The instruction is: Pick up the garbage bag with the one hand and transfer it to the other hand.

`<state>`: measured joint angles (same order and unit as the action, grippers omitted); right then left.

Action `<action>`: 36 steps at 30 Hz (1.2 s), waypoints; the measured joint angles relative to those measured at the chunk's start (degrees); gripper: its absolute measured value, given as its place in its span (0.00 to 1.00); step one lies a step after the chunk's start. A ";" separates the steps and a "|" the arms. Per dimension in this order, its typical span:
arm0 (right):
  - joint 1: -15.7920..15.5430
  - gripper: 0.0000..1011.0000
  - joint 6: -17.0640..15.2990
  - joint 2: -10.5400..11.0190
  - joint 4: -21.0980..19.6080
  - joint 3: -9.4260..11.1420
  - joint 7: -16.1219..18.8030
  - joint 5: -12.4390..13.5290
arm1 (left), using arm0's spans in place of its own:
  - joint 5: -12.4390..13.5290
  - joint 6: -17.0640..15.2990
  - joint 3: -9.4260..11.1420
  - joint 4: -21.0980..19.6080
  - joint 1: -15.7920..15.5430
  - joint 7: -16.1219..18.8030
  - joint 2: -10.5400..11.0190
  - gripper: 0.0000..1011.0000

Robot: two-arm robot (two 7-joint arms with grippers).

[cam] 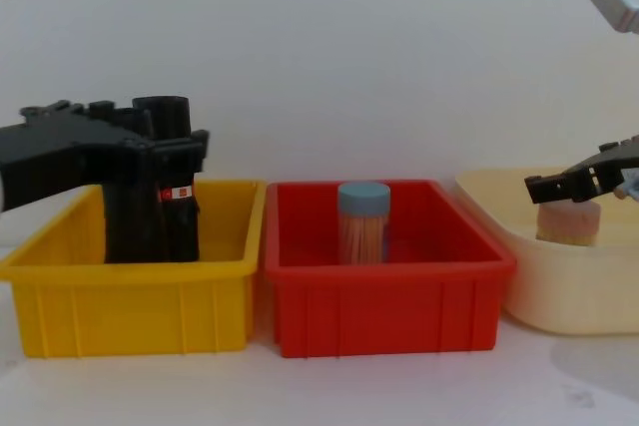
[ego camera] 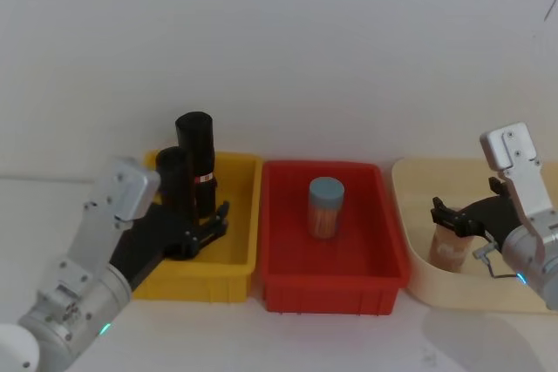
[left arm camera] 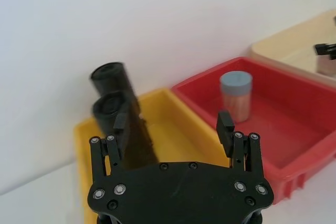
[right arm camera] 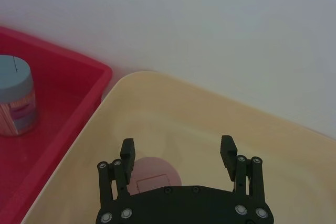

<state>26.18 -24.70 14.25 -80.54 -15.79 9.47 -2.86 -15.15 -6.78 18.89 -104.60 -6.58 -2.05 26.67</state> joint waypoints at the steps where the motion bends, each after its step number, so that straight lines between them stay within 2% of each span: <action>1: 0.00 0.99 0.00 0.00 0.00 0.00 0.00 0.00 | 0.08 -0.19 -0.31 -0.21 0.27 0.31 0.03 0.99; 8: 0.00 0.99 0.00 0.00 0.00 0.00 0.01 0.00 | 0.40 -1.75 -2.59 -0.71 1.32 2.48 0.11 0.99; 18: 0.00 0.99 0.00 0.00 0.00 0.00 0.01 0.01 | -0.64 -4.25 -4.73 0.35 0.82 3.07 -0.50 0.99; 36: 0.00 0.99 0.00 0.00 0.00 0.00 0.00 0.00 | -7.16 -8.89 -7.03 5.66 -3.75 -2.80 -2.59 0.99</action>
<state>26.18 -24.70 14.25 -80.54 -15.79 9.48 -2.86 -22.31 -15.67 11.85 -98.93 -10.33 -4.86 24.08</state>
